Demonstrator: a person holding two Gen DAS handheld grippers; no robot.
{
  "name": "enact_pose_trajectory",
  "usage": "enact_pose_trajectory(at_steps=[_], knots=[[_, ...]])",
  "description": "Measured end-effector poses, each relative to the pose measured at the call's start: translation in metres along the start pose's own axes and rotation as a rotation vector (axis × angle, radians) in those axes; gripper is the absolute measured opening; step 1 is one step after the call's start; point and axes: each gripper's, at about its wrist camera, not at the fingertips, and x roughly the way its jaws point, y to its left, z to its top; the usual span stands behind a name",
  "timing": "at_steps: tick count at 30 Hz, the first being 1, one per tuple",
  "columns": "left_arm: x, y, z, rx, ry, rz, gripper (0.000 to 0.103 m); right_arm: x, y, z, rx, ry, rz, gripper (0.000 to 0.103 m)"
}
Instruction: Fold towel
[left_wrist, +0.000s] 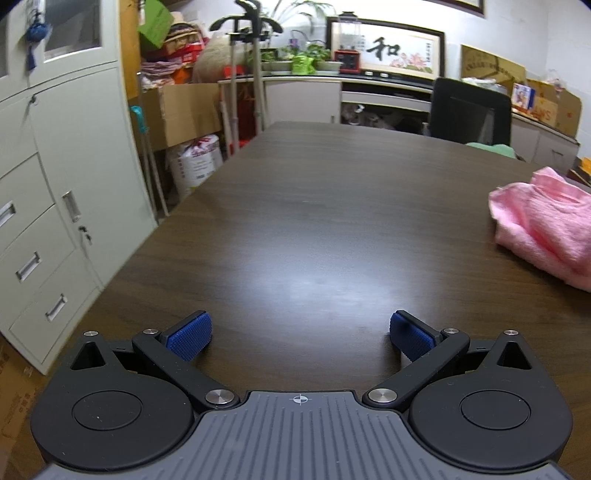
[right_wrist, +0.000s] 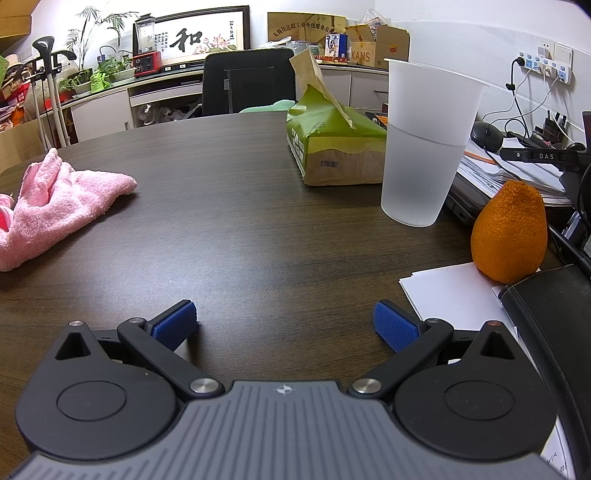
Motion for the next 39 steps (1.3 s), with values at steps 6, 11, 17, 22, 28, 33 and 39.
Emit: enact_pose_trajectory(at_steps=[6, 11, 17, 22, 28, 33, 39], knots=[[0.003, -0.011, 0.001, 0.014, -0.001, -0.019, 0.103, 0.000, 0.000, 0.000, 0.000, 0.000, 0.000, 0.103], [0.006, -0.012, 0.003, 0.013, -0.001, -0.019, 0.103, 0.000, 0.000, 0.000, 0.000, 0.000, 0.000, 0.103], [0.009, -0.011, 0.003, 0.017, -0.001, -0.025, 0.103, 0.000, 0.000, 0.000, 0.000, 0.000, 0.000, 0.103], [0.011, -0.010, 0.007, 0.019, -0.001, -0.023, 0.103, 0.000, 0.000, 0.000, 0.000, 0.000, 0.000, 0.103], [0.011, -0.012, 0.006, 0.019, -0.002, -0.024, 0.103, 0.000, 0.000, 0.000, 0.000, 0.000, -0.001, 0.103], [0.010, -0.011, 0.005, 0.019, -0.001, -0.024, 0.103, 0.000, 0.000, 0.000, 0.002, 0.000, -0.004, 0.103], [0.010, -0.011, 0.005, 0.019, -0.001, -0.024, 0.103, 0.001, 0.001, 0.000, 0.007, 0.000, -0.010, 0.103]])
